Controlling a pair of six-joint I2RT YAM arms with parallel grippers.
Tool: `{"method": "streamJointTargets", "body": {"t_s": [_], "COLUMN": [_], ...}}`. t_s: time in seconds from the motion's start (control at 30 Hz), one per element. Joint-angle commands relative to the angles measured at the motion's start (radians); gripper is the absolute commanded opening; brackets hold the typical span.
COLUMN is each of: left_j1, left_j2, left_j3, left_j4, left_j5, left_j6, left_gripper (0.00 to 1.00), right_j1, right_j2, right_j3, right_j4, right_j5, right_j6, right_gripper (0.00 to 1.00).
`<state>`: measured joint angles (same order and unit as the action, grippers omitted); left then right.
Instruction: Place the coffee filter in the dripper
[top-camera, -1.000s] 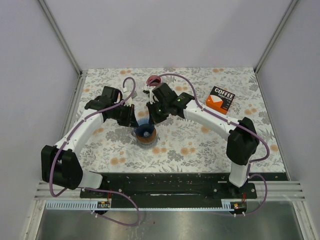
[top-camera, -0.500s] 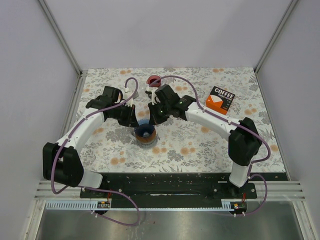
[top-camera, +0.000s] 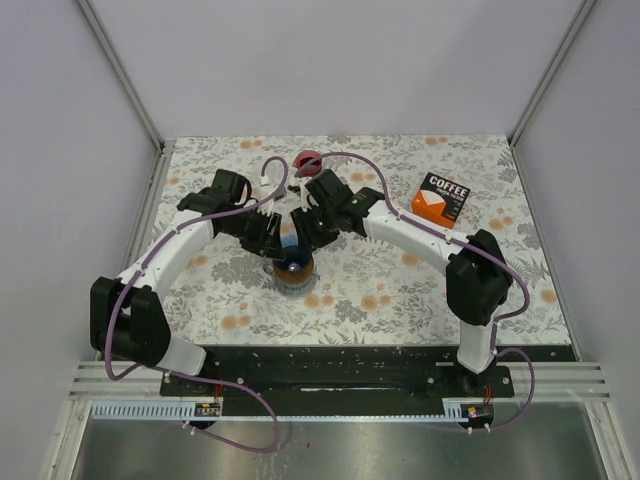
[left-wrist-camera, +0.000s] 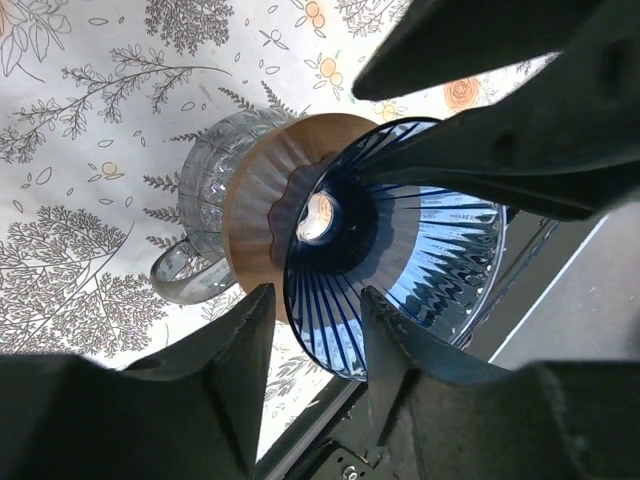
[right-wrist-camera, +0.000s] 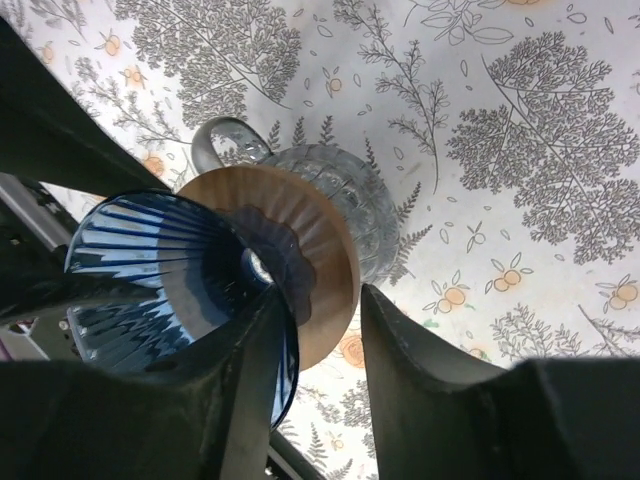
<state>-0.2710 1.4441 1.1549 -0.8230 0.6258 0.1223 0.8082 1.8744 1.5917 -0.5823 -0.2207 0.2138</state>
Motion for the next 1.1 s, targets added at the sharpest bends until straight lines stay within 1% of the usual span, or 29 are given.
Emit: {"method": "streamJointTargets", "body": {"t_s": [0.0, 0.13, 0.2, 0.27, 0.3, 0.4, 0.53, 0.6, 0.7, 0.8, 0.83, 0.87, 0.93, 1.07], "left_j1": [-0.002, -0.002, 0.0, 0.0, 0.004, 0.027, 0.07, 0.082, 0.099, 0.11, 0.113, 0.116, 0.119, 0.127], "left_j2": [-0.005, -0.014, -0.022, -0.028, -0.033, -0.042, -0.062, -0.073, -0.08, -0.082, -0.083, -0.085, -0.09, -0.108], "left_j3": [0.104, 0.157, 0.173, 0.19, 0.201, 0.238, 0.275, 0.281, 0.284, 0.278, 0.273, 0.27, 0.255, 0.229], "left_j4": [-0.056, -0.071, -0.079, -0.09, -0.093, -0.093, -0.07, -0.051, -0.038, -0.025, -0.022, -0.019, -0.011, -0.004], "left_j5": [0.038, 0.035, 0.028, 0.014, 0.006, 0.009, 0.009, -0.005, -0.009, -0.008, -0.006, -0.003, 0.006, 0.005], "left_j6": [0.034, 0.025, 0.028, 0.031, 0.033, 0.025, 0.017, 0.014, 0.008, 0.0, -0.003, -0.006, -0.012, -0.012], "left_gripper": [0.47, 0.56, 0.61, 0.64, 0.65, 0.67, 0.7, 0.72, 0.72, 0.72, 0.72, 0.72, 0.72, 0.72], "right_j1": [-0.014, -0.014, -0.014, -0.014, -0.017, -0.035, -0.148, -0.243, -0.363, -0.438, -0.449, -0.451, -0.451, -0.452], "right_j2": [0.015, 0.022, 0.019, 0.003, -0.009, -0.07, -0.173, -0.207, -0.222, -0.157, -0.12, -0.071, 0.02, 0.204], "right_j3": [0.1, 0.197, 0.246, 0.286, 0.297, 0.3, 0.237, 0.197, 0.134, 0.132, 0.152, 0.19, 0.255, 0.367], "right_j4": [-0.051, -0.071, -0.096, -0.117, -0.126, -0.134, -0.137, -0.142, -0.14, -0.155, -0.169, -0.183, -0.194, -0.183], "right_j5": [0.011, 0.02, 0.018, 0.011, 0.015, 0.101, 0.193, 0.216, 0.332, 0.507, 0.588, 0.707, 0.84, 0.984], "right_j6": [-0.036, -0.05, -0.06, -0.077, -0.094, -0.116, -0.099, -0.085, -0.082, -0.103, -0.119, -0.135, -0.16, -0.209], "right_gripper": [0.47, 0.53, 0.62, 0.67, 0.71, 0.77, 0.82, 0.83, 0.84, 0.88, 0.92, 0.95, 0.99, 0.99]}}
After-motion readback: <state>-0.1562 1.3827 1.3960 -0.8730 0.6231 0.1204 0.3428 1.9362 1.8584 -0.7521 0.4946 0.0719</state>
